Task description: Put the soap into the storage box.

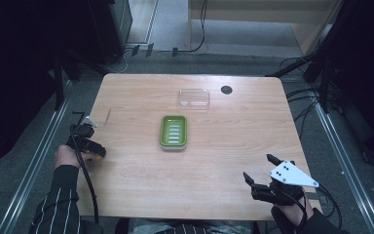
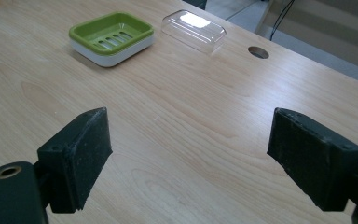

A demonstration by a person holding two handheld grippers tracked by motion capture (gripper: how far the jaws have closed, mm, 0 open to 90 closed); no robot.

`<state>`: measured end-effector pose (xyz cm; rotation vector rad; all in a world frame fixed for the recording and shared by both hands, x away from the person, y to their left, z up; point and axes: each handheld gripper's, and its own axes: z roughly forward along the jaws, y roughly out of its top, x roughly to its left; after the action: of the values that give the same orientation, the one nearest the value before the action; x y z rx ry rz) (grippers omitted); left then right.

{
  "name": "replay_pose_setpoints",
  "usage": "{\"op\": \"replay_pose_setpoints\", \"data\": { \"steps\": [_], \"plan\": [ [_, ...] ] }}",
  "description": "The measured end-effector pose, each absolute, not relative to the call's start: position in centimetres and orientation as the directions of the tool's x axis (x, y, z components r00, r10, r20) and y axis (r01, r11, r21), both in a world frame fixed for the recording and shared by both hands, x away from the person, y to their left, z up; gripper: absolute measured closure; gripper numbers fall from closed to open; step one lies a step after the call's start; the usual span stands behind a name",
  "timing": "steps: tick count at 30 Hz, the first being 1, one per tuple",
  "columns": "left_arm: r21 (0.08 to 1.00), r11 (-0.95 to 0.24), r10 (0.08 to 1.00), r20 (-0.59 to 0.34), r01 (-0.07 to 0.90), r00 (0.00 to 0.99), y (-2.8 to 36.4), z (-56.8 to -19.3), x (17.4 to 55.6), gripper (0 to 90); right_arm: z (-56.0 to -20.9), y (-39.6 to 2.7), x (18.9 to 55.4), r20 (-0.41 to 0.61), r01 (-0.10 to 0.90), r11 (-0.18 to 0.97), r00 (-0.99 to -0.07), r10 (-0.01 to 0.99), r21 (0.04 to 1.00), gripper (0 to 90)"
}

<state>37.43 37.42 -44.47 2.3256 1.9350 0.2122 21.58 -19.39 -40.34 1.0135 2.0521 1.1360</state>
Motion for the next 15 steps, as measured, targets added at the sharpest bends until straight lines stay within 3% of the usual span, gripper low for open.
{"op": "replay_pose_setpoints", "data": {
  "steps": [15],
  "plan": [
    [0.197,-0.235,0.972,0.05,0.952,0.229,35.7,-43.7,37.3,27.6,-40.3,-19.4,21.6,-0.122,0.337,0.35,-0.544,0.83,0.874,13.6]
  ]
}}
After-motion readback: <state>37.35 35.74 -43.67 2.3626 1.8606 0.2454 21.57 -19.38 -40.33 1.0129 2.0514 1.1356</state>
